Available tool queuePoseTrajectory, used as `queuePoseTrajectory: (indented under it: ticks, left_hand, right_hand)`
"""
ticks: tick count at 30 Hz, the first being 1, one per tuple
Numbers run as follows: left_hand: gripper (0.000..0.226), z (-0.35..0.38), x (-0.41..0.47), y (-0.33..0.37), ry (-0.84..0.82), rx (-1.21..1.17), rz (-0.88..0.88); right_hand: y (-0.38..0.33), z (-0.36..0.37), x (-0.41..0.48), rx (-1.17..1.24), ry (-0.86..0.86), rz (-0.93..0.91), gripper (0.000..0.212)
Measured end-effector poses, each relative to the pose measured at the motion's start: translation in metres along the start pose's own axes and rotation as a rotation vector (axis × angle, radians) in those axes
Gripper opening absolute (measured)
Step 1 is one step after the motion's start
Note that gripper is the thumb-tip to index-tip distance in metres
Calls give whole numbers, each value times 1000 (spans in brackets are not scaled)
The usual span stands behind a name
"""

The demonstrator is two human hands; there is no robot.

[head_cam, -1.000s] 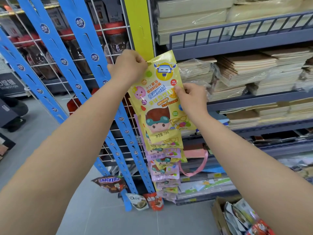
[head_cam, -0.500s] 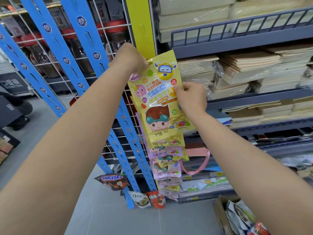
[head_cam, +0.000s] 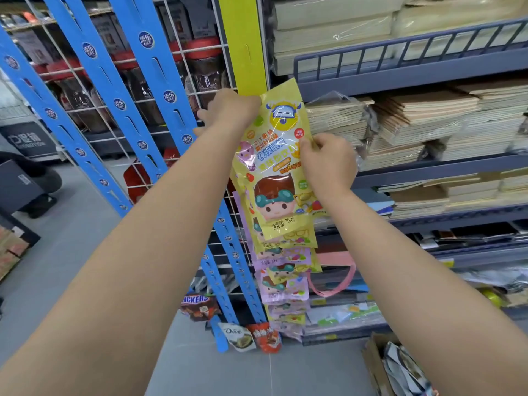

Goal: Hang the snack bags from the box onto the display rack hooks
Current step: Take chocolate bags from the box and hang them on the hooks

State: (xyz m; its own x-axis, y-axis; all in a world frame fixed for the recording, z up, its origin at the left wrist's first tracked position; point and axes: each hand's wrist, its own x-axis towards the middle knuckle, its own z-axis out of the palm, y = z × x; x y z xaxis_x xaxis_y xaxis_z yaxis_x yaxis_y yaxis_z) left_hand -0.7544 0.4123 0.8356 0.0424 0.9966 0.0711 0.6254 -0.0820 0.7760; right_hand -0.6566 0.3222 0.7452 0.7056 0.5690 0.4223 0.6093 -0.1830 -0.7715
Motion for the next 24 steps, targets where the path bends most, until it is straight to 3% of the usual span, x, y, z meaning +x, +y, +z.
queuePoseTrajectory:
  ticks: [4,8,16,20,24]
  left_hand:
    - [42,9,-7,3,48,102,-48]
    - [51,21,-17,1,139,130,-67]
    - [46,26,-14,-52,490,354,349]
    - [21,20,-8,-76,403,476,617]
    - [19,28,-12,-79,273,462,687]
  right_hand:
    - [-3,3,1,-87,-60,-35,43]
    - [0,11,-6,-92,-87,-33,39]
    - [16,18,-15,-121,-177,-20,40]
    - [19,22,-7,-220,-292,20,42]
    - [19,20,2,-301,-415,69,50]
